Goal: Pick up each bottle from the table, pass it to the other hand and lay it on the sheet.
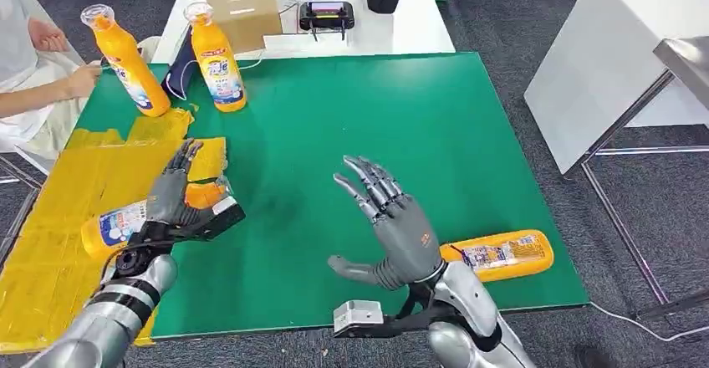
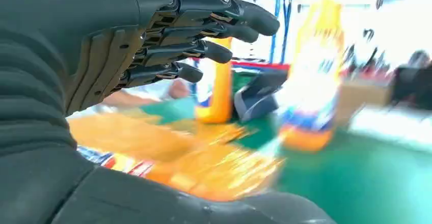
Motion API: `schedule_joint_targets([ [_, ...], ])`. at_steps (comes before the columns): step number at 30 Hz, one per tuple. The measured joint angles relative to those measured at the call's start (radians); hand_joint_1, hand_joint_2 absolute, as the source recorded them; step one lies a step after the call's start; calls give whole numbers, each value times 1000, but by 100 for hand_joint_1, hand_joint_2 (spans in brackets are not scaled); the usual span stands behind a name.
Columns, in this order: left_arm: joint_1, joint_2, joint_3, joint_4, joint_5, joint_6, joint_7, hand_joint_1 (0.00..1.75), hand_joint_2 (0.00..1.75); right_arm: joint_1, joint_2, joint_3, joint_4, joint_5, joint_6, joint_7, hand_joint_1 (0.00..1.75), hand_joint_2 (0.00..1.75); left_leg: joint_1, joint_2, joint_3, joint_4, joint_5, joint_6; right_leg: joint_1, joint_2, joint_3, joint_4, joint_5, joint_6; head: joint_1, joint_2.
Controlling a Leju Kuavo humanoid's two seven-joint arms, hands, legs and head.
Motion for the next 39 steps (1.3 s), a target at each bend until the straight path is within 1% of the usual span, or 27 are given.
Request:
schedule_joint_targets([
  [4, 147, -27, 74, -300, 135, -44, -83, 0, 175, 46, -51, -23, 10, 44, 42, 29, 0, 175, -1, 0, -1, 0, -2, 0, 0, 0, -1, 0, 0, 0, -1, 0],
  [7, 245, -46, 100, -478, 216, -78, -128, 0, 175, 86, -98, -52, 19, 72, 76, 56, 0, 175, -1, 0, -1, 0, -3, 0, 0, 0, -1, -1, -2, 3, 0, 0],
  [12, 363, -75, 104, -647, 294, -124, -167, 0, 175, 164, -166, -113, 32, 101, 110, 97, 0, 175, -1, -1, -1, 0, -3, 1, 0, 0, 0, -1, -2, 3, -1, 0],
  [16, 417, -94, 103, -712, 396, -191, -194, 0, 175, 214, -209, -151, 39, 136, 135, 144, 0, 175, -1, -1, -1, 0, -4, 1, 0, 0, 0, -1, -2, 3, 0, 0],
  [19, 457, -109, 103, -743, 427, -210, -208, 0, 175, 250, -242, -174, 46, 143, 141, 164, 0, 175, -1, -1, -1, 0, -4, 1, 0, 0, 0, -1, -2, 3, 0, 0],
  [24, 476, -120, 103, -764, 429, -210, -213, 0, 175, 266, -263, -187, 53, 146, 142, 166, 0, 175, -1, -1, -1, 0, -4, 1, 0, 0, 0, -1, -2, 3, -1, 0],
  [27, 489, -125, 102, -773, 471, -249, -222, 0, 175, 277, -277, -197, 56, 149, 152, 201, 0, 175, -1, -1, -1, 0, -4, 1, 0, 0, 0, -1, -2, 3, -1, 0],
  [31, 547, -143, 97, -791, 524, -279, -252, 0, 175, 326, -314, -241, 73, 132, 133, 228, 0, 175, -1, -1, -1, 0, -5, 2, -1, 0, 0, -1, -2, 3, -1, 0],
  [34, 579, -151, 92, -807, 544, -282, -259, 0, 175, 347, -318, -291, 91, 142, 115, 238, 0, 175, -2, -1, -1, 0, -6, 2, -1, 0, 0, -1, -3, 4, -1, 0],
  [39, 602, -157, 84, -822, 552, -282, -259, 0, 175, 351, -317, -354, 122, 176, 111, 255, 0, 175, -2, -1, -1, 0, -6, 2, -1, 0, 0, -1, -3, 4, -1, 0],
])
